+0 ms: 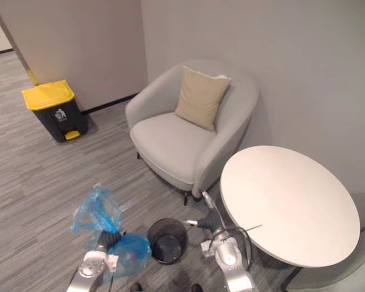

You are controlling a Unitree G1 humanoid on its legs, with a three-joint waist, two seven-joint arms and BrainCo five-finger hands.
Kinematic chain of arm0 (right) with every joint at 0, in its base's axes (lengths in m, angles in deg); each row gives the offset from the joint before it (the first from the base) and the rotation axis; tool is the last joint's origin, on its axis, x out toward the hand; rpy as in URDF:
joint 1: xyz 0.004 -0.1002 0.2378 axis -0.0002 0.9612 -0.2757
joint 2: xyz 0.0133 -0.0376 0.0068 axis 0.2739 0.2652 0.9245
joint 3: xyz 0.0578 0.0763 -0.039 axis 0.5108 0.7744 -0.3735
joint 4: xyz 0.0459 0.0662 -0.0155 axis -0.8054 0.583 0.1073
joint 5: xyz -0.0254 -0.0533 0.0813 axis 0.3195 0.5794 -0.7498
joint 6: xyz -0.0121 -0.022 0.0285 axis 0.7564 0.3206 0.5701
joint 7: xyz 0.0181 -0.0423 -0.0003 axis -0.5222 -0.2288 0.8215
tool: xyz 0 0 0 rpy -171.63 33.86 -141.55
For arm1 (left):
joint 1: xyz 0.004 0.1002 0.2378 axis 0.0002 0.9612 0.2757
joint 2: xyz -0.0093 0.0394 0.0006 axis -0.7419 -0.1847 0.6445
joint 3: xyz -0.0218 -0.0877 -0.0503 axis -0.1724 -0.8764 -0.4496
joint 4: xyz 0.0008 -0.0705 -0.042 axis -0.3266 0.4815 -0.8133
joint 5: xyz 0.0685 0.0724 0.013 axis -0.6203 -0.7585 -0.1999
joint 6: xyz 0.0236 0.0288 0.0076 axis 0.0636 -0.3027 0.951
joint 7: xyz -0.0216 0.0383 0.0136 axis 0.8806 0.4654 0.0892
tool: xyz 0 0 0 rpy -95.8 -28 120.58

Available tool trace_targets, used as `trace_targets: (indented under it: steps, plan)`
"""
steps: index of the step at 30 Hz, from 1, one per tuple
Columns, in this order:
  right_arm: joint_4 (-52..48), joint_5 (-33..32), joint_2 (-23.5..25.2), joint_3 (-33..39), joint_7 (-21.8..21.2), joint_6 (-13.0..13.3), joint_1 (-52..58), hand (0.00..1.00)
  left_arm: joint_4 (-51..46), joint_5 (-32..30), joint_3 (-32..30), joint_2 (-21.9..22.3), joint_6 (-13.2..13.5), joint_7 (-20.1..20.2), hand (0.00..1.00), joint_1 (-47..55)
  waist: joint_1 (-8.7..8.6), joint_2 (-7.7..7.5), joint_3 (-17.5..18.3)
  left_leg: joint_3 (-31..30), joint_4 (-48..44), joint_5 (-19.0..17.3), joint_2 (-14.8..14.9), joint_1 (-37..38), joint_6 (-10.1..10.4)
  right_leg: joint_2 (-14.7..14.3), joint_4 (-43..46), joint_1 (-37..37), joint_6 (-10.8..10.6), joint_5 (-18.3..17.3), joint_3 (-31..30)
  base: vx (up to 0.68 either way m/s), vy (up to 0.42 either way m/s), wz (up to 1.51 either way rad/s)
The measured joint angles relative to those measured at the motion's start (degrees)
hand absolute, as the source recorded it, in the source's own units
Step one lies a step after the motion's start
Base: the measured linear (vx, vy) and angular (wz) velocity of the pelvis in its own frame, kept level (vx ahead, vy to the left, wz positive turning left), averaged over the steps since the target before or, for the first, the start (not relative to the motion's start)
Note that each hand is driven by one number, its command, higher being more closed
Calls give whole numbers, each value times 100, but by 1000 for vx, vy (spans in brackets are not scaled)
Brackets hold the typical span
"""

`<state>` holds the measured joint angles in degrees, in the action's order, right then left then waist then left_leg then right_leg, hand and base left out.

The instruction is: Gather rubbish on tea table into small bin, then transfer packed bag to large trash can.

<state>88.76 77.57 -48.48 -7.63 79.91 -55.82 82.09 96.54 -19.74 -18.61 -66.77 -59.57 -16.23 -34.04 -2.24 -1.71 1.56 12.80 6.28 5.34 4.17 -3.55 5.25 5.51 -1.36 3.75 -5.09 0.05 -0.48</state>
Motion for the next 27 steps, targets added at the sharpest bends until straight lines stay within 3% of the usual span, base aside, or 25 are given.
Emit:
trace_targets:
  steps: [7,13,16,18,19,20,21,23,25,26,27]
  plan:
    - [1509,-78,-23,408,67,-279,-188,0,668,44,-344,72,-40,101,100,61,130,86,-142,124,-31,-59,18,197,-20,-25,-32,-157,1,6,-118,67,-8,-9]
    - [1931,-209,-18,499,97,-422,-619,0,960,168,-454,66,-55,92,100,30,214,48,-553,450,-40,-83,17,217,-36,-51,107,82,-18,56,-470,-11,8,-30]
    - [2043,-215,-3,486,194,-436,-907,0,964,237,-562,55,-57,74,100,-192,236,-39,-826,485,-618,-308,37,-304,-106,-29,540,587,-21,54,-533,-85,12,-17]
    - [2084,-216,-36,440,247,-483,-995,0,915,340,-606,69,-73,65,100,-372,241,-23,-988,203,-1316,-599,38,-718,-277,5,937,830,-24,54,-474,-76,13,-1]
    - [2075,-217,-44,436,260,-484,-1010,0,859,345,-611,69,-75,64,100,-374,245,-3,-1002,147,-1431,-658,81,-776,-290,35,972,781,-89,-48,-455,-111,29,26]
    - [2070,-219,-38,428,277,-490,-950,0,791,355,-621,52,-71,63,100,-401,227,-1,-1029,135,-1572,-692,66,-846,-325,91,1588,872,-143,-525,-386,-80,23,65]
    - [2117,-219,-28,359,287,-519,-866,0,730,360,-611,54,-67,61,100,-405,236,-1,-1041,-49,-1710,-698,-25,-870,-334,99,2764,1023,-155,-1105,-335,-57,-40,92]
    - [2174,-219,1,279,286,-532,-862,0,618,381,-609,50,-62,59,100,-263,290,-16,-1024,-286,-1873,-691,-91,-950,-324,17,3737,995,-168,-1525,-318,-78,-111,77]
    - [2167,-228,-27,283,310,-524,-979,0,567,395,-608,49,-68,38,100,-177,448,-71,-986,-423,-1936,-563,-122,-1254,-249,-69,3142,897,-13,-1791,-446,-137,-141,32]
    - [2150,-252,-41,286,332,-523,-1040,0,569,396,-606,70,-68,30,100,-160,521,-39,-977,-438,-1889,-498,-96,-1375,-252,-108,2796,869,161,-1881,-461,-165,-112,17]
    - [2143,-263,-89,313,399,-521,-1156,0,634,402,-563,174,-89,22,100,-191,547,195,-1073,-588,-1776,-350,10,-1500,-166,-290,2574,877,229,-1711,-352,-205,-92,25]
